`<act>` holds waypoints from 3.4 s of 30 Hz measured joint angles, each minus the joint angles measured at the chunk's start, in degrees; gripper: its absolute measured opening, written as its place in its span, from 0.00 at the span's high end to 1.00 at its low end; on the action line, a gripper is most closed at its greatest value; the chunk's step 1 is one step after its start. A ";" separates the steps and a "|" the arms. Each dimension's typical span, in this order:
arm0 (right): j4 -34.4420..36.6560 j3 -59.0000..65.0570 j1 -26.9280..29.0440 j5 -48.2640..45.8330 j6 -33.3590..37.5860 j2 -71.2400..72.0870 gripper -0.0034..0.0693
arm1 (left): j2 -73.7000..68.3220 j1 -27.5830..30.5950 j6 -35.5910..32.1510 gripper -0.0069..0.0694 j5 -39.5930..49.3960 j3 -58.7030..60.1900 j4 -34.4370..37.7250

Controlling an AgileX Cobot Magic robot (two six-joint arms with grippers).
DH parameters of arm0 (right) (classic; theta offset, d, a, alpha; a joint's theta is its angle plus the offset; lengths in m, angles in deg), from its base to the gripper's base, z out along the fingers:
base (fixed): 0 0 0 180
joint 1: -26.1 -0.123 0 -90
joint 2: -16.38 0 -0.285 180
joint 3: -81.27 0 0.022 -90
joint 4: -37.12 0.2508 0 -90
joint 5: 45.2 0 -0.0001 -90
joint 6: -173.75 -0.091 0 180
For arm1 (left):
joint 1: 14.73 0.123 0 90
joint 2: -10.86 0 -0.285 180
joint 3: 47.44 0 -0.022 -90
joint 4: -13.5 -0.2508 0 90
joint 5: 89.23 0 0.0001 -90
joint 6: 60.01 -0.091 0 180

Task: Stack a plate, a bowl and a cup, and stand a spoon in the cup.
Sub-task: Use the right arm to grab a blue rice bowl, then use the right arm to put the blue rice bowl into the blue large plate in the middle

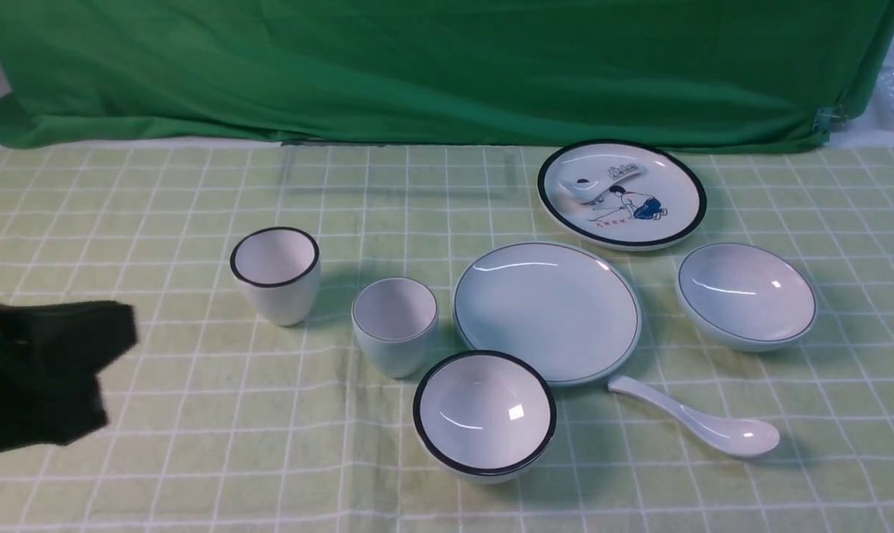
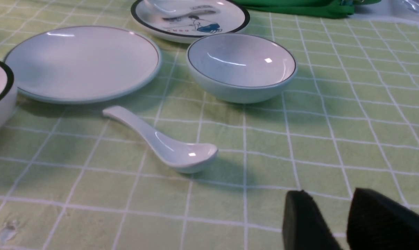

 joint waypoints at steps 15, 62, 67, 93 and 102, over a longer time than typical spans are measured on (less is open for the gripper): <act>7.99 0.00 0.00 15.09 -23.17 0.00 0.62 | -17.90 -18.02 -2.95 0.90 0.79 -8.37 -5.86; 0.62 -83.25 -7.11 -30.73 15.65 -116.23 0.62 | 1.23 -18.02 -4.87 0.89 8.61 -11.47 -9.19; -0.46 -84.66 -7.31 -31.26 16.59 -115.45 0.80 | 1.23 -18.02 -4.94 0.89 8.61 -11.47 -9.75; 0.00 -91.53 -28.17 -28.21 11.96 -116.41 0.84 | 1.23 -18.02 -5.36 0.89 7.74 -11.47 -12.74; 0.00 -91.53 -28.17 -28.22 11.58 -117.05 0.80 | 1.23 -18.02 -5.36 0.89 7.18 -11.47 -12.74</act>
